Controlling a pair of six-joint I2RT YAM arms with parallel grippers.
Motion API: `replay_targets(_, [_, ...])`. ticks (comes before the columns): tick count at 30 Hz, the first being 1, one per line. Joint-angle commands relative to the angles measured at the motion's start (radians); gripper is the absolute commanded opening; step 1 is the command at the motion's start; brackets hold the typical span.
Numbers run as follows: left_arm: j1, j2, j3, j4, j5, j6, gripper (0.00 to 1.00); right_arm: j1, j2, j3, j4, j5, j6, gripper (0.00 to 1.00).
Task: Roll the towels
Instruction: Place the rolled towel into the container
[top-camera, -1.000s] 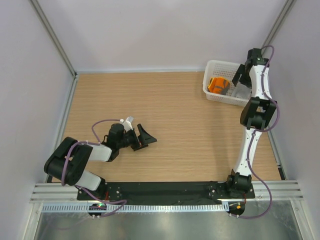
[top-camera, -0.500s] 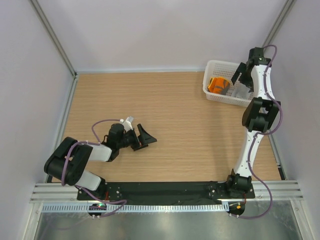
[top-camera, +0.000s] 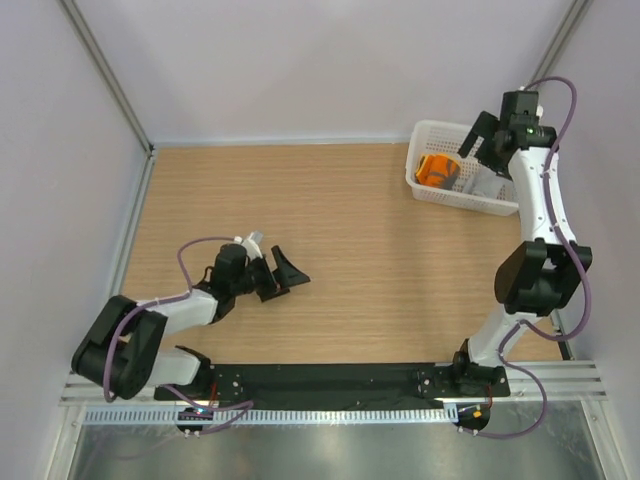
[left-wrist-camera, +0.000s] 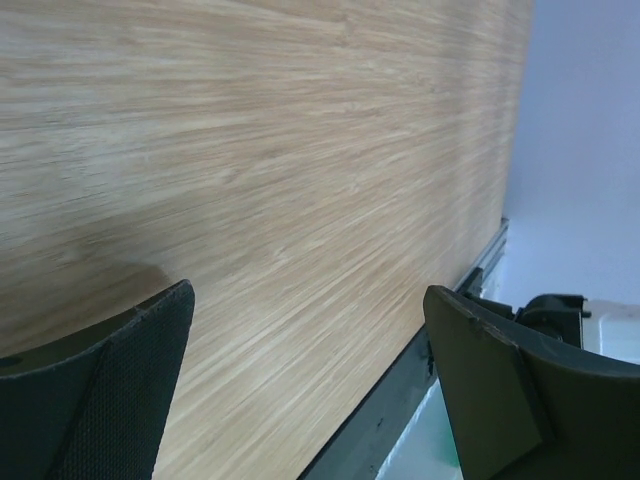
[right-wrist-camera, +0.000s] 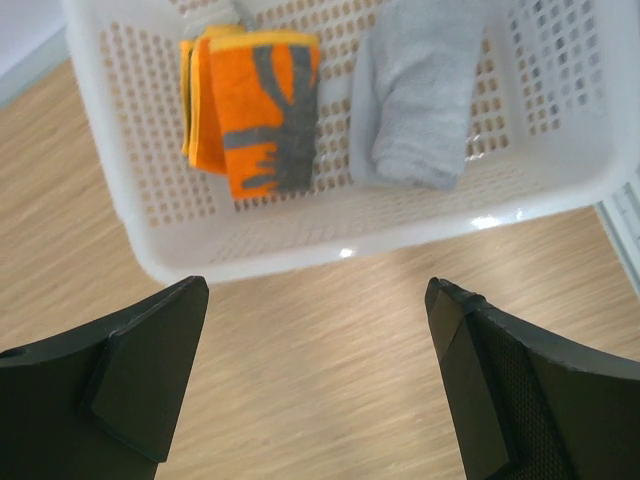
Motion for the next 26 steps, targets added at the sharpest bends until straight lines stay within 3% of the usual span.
replay_targets(1, [-0.002, -0.151, 0.103, -0.278, -0.107, 0.071, 0.97, 0.072, -0.131, -0.127, 0.093, -0.021, 0.002, 0.98])
replay_targets(4, [-0.002, -0.324, 0.186, -0.494, -0.196, 0.128, 0.97, 0.129, -0.216, -0.246, 0.155, -0.041, 0.004, 1.00])
replay_targets(7, [-0.002, -0.477, 0.288, -0.696, -0.372, 0.169, 0.98, 0.227, -0.310, -0.332, 0.184, -0.026, 0.014, 1.00])
replay_targets(9, [-0.002, -0.562, 0.318, -0.810, -0.561, 0.177, 0.98, 0.285, -0.376, -0.400, 0.213, 0.005, 0.019, 1.00])
replay_targets(12, [-0.007, -0.755, 0.260, -0.766, -0.750, 0.191, 1.00, 0.321, -0.469, -0.535, 0.306, 0.005, 0.031, 1.00])
replay_targets(14, [-0.015, -0.908, 0.161, -0.670, -0.845, 0.279, 1.00, 0.331, -0.517, -0.662, 0.414, 0.005, 0.049, 1.00])
replay_targets(15, [-0.015, -0.953, 0.122, -0.628, -0.889, 0.339, 1.00, 0.336, -0.552, -0.692, 0.432, 0.004, 0.062, 1.00])
replay_targets(16, [-0.015, -1.004, 0.090, -0.592, -0.882, 0.531, 1.00, 0.338, -0.563, -0.717, 0.455, 0.002, 0.069, 1.00])
replay_targets(18, [-0.015, -1.116, 0.020, -0.561, -0.884, 0.670, 1.00, 0.345, -0.600, -0.793, 0.485, -0.012, 0.102, 1.00])
replay_targets(19, [-0.015, -1.139, -0.002, -0.547, -0.881, 0.811, 1.00, 0.347, -0.612, -0.816, 0.515, -0.024, 0.106, 1.00])
replay_targets(21, [-0.015, -1.179, -0.062, -0.524, -0.901, 0.891, 1.00, 0.358, -0.632, -0.870, 0.540, -0.038, 0.125, 1.00])
replay_targets(23, [-0.015, -1.184, -0.093, -0.469, -1.023, 0.870, 1.00, 0.367, -0.634, -0.893, 0.548, -0.047, 0.125, 1.00])
replay_targets(26, [-0.016, -1.162, -0.128, -0.415, -1.077, 0.902, 1.00, 0.376, -0.638, -0.895, 0.528, -0.044, 0.122, 1.00])
